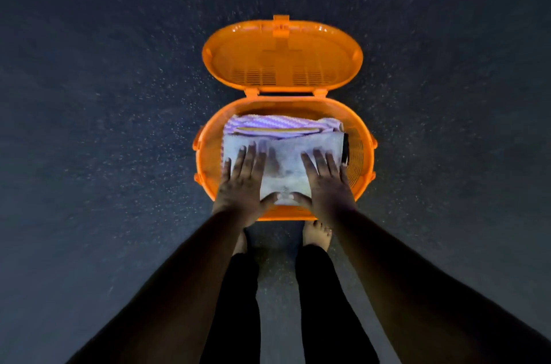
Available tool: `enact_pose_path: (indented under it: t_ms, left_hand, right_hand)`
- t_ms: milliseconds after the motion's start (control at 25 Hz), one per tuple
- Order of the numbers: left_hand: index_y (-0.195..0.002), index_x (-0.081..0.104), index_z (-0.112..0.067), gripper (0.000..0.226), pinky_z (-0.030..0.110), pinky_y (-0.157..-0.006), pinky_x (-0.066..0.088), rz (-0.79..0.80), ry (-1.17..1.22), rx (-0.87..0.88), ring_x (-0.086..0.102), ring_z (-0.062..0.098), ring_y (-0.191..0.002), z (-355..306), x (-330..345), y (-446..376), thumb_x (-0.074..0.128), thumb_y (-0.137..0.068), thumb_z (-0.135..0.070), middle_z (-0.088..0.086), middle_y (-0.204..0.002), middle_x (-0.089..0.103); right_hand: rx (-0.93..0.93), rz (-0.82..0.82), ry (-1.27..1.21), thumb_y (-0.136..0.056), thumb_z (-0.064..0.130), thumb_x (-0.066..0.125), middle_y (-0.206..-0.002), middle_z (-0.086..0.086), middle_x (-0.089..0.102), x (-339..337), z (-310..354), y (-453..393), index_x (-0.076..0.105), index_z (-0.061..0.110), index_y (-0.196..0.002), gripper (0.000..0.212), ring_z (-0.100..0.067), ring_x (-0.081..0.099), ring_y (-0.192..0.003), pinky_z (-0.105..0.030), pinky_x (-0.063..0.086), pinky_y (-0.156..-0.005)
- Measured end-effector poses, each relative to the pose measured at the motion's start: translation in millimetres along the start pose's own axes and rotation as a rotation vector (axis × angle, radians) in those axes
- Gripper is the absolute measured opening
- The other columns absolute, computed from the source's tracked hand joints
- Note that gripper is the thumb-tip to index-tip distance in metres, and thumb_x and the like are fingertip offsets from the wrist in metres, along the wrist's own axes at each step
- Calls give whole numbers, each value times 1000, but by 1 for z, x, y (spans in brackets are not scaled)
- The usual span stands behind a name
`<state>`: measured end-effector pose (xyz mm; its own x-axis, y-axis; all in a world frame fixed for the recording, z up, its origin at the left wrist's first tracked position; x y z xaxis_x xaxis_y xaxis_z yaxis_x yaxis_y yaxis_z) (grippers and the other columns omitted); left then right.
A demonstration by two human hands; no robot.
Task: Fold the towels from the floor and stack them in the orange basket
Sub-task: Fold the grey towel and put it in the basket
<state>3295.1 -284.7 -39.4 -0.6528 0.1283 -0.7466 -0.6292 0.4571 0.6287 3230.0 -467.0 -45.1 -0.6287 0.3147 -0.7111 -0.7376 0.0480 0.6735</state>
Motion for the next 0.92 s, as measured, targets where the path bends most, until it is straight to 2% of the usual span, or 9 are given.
enact_pose_path:
  t_ms: [120,280,480,640,920]
  left_hand:
    - [-164,4,-17,105,54,-127,10,34,125,-78,-2,28,-159,-15,-71,79,57,-89,-67,8,-171,-8]
    - [-164,8,-20,101,45,-127,12,74,154,-176,7,27,-159,-42,-177,198,54,-89,-71,5,-173,-4]
    - [-164,9,-21,105,43,-127,14,-81,330,-358,12,26,-158,-61,-278,354,61,-87,-70,6,-173,3]
    - [-164,12,-20,107,43,-127,14,-242,494,-543,18,27,-157,-64,-296,460,62,-85,-72,7,-172,9]
    - [-164,13,-21,108,41,-126,20,-529,718,-835,20,23,-156,-39,-255,637,60,-84,-75,3,-172,12]
  right_hand:
    - [25,73,-62,-91,70,51,-172,-4,2,-70,26,73,-2,30,-163,98,-31,2,-158,-58,8,-125]
    - [5,86,-124,-89,71,55,-172,0,7,-161,68,184,3,31,-163,99,-28,7,-158,-56,15,-125]
    - [-194,85,-81,-88,72,56,-172,-3,7,-258,126,296,2,28,-163,102,-29,11,-157,-54,19,-123]
    - [-400,70,78,-88,74,54,-171,-4,8,-299,183,353,3,26,-163,103,-28,12,-156,-53,21,-122]
    - [-790,61,369,-89,74,53,-172,-5,5,-277,334,443,3,24,-163,103,-29,8,-158,-51,19,-124]
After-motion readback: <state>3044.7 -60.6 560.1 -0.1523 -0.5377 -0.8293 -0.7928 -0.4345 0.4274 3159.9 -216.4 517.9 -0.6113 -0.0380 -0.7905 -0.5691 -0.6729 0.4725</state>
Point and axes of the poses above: each hand's wrist, its own y-axis away from the middle knuckle, its own x-axis out of the palm, z = x × y, the point moved 7 cm from there along -y, towards the middle knuckle
